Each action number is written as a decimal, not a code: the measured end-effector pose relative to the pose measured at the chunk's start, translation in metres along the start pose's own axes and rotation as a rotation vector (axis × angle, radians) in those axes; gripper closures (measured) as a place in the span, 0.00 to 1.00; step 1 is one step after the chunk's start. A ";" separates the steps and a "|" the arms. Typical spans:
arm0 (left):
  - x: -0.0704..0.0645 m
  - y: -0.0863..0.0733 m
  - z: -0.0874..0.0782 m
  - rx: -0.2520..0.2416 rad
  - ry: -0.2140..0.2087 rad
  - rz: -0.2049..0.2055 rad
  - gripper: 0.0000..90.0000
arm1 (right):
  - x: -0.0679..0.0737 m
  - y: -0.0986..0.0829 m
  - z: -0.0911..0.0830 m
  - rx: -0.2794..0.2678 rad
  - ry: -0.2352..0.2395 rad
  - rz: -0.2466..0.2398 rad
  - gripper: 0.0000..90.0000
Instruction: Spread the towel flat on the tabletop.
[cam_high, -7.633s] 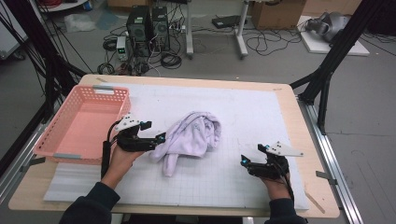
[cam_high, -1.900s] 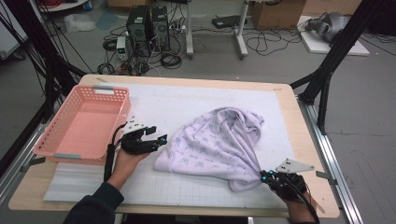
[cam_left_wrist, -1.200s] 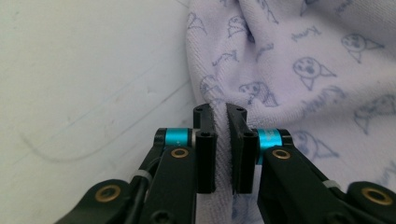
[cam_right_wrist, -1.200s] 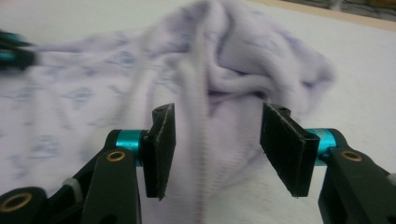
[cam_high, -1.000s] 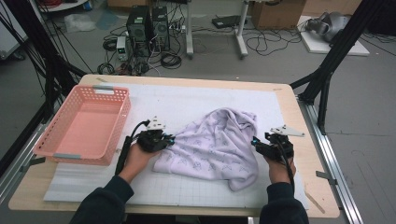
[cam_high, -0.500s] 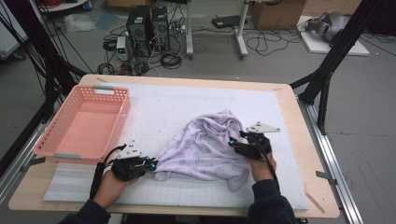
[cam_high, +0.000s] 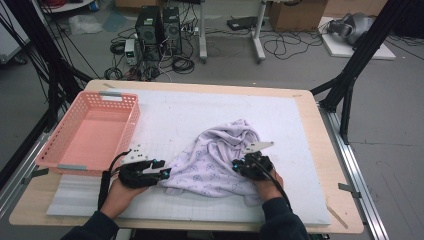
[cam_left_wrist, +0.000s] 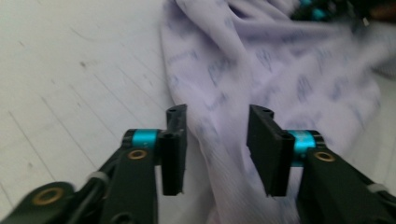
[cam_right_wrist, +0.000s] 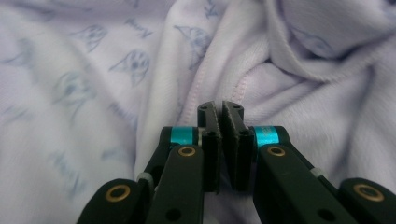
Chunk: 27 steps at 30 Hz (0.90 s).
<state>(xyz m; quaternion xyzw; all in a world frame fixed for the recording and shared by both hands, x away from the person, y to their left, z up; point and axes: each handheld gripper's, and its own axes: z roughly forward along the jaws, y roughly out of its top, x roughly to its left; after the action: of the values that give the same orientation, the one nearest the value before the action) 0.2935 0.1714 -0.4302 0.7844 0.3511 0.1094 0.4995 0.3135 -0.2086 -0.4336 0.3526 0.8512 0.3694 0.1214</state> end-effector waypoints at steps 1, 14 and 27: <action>0.002 0.005 0.002 -0.009 0.000 -0.004 0.56 | 0.000 -0.006 -0.007 -0.008 0.004 -0.003 0.96; 0.000 0.088 0.076 -0.037 0.005 0.075 0.49 | 0.002 -0.060 -0.083 -0.124 0.050 0.059 0.80; 0.006 0.128 0.181 0.103 -0.012 0.019 0.53 | -0.016 -0.068 -0.098 -0.257 -0.112 0.146 0.67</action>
<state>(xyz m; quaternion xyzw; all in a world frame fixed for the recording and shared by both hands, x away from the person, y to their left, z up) 0.4495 0.0148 -0.4078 0.8131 0.3458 0.0910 0.4594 0.2442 -0.3052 -0.4144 0.4153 0.7607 0.4630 0.1856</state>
